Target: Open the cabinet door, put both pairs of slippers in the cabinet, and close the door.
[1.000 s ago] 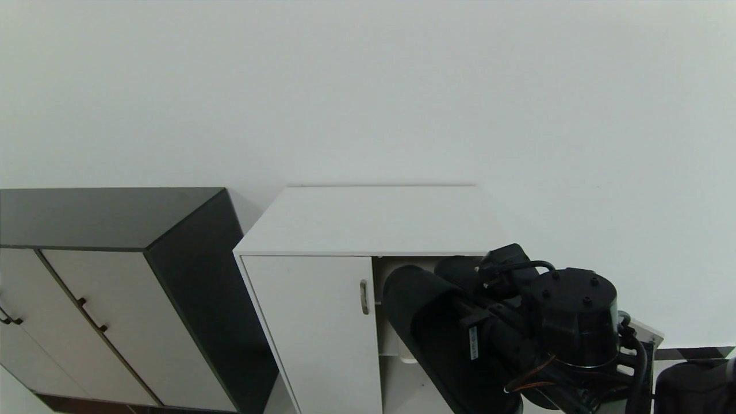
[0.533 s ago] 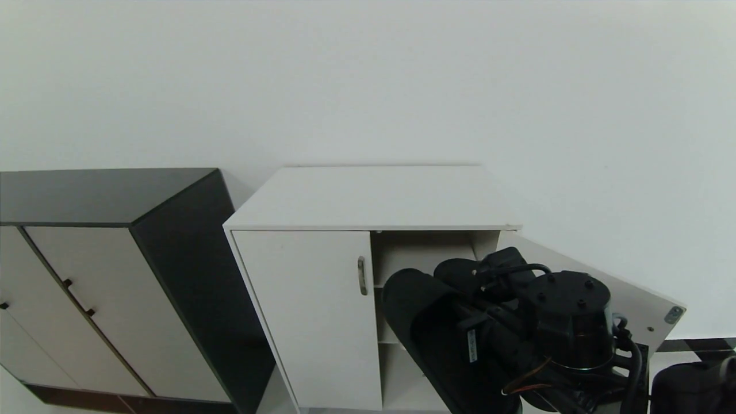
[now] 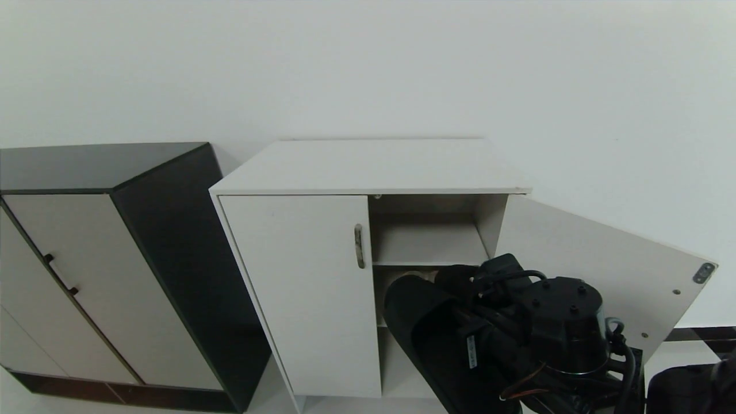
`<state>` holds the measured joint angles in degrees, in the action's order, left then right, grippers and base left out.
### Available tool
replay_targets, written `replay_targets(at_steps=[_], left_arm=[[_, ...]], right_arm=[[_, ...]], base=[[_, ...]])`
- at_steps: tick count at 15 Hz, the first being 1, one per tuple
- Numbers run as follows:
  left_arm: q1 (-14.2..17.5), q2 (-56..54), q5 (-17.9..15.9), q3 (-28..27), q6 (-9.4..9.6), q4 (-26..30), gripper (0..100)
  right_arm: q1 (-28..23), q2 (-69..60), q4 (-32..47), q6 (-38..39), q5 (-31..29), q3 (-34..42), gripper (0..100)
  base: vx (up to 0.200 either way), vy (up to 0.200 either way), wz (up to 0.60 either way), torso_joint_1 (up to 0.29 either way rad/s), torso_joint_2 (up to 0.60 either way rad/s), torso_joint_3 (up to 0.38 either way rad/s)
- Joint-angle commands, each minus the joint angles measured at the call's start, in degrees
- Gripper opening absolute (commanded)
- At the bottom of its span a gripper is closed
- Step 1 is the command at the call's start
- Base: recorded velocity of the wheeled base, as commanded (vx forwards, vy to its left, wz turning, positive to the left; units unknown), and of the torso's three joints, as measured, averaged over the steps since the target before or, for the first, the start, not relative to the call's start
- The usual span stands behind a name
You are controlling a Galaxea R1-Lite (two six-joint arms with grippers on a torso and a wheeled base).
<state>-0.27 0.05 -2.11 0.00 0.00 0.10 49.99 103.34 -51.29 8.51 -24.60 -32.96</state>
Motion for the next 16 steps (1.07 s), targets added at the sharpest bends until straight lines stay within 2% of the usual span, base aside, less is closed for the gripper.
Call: replay_targets(at_steps=[1,10,14,16], left_arm=[[0.0,0.0,0.0,0.0,0.00,0.0,0],[0.0,0.0,0.0,0.0,-0.09,0.0,0],[0.0,0.0,0.0,0.0,-0.09,0.0,0],[0.0,0.0,0.0,0.0,-0.09,0.0,0]], right_arm=[[0.0,0.2,0.0,0.0,0.0,0.1,0],[0.0,0.5,-0.1,0.1,0.0,0.2,0],[0.0,0.5,-0.1,0.0,0.0,0.3,0],[0.6,0.6,-2.0,-0.6,0.0,1.3,0]], base=[[0.000,0.000,0.00,-0.173,0.50,0.310],[0.000,0.000,0.00,-0.132,0.47,0.332],[0.000,0.000,0.00,-0.054,0.45,0.383],[0.000,0.000,0.00,0.001,0.15,0.123]])
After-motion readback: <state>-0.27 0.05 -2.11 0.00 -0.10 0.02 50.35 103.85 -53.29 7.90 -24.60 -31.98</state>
